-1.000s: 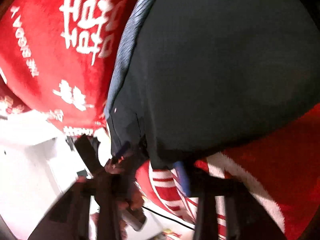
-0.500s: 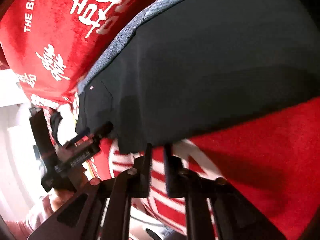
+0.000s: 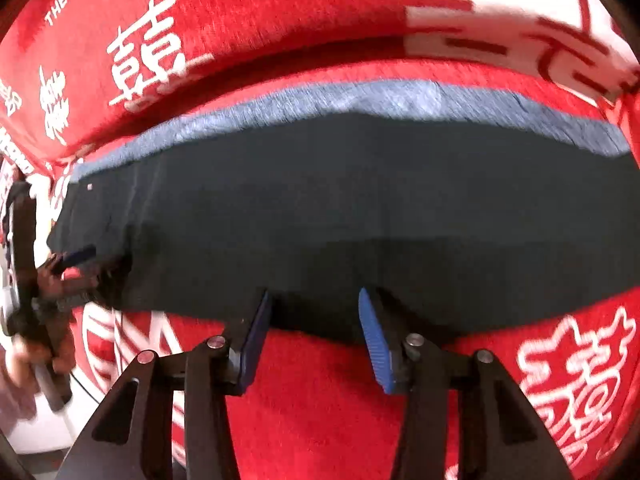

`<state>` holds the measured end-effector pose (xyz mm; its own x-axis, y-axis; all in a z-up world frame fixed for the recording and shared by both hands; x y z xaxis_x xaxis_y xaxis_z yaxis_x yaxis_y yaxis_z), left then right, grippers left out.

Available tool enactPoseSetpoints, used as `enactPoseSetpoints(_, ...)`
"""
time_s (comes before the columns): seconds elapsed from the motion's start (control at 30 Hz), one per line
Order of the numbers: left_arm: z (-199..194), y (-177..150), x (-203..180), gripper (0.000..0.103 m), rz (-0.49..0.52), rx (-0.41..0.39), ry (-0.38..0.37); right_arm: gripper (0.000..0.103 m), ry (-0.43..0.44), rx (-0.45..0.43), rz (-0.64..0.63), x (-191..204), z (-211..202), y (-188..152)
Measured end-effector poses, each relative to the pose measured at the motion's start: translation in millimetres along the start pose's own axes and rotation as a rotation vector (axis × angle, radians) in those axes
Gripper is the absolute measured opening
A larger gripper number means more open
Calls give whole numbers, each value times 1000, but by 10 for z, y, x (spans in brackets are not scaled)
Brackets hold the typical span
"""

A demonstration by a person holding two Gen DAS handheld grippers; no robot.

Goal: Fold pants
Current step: 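Lower the folded trousers onto the bedspread and open both grippers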

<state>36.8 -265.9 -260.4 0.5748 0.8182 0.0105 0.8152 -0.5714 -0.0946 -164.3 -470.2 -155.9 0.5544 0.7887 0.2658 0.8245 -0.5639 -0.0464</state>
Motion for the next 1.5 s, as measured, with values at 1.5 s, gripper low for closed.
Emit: enactPoseSetpoints(1.5,-48,295,-1348,103,78,-12,84,82,-232,-154,266,-1408,-393,113)
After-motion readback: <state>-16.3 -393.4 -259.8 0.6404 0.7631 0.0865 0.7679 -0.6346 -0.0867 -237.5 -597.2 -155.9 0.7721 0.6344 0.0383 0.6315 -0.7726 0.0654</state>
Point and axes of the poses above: each gripper's, at about its wrist camera, not at the fingertips, and z roughly the way its jaws point, x to its left, y to its top, the point moved 3 cm from there along z, roughly the way its jaws point, and after that the axes turned 13 degrees about x, right-handed, at the moved point
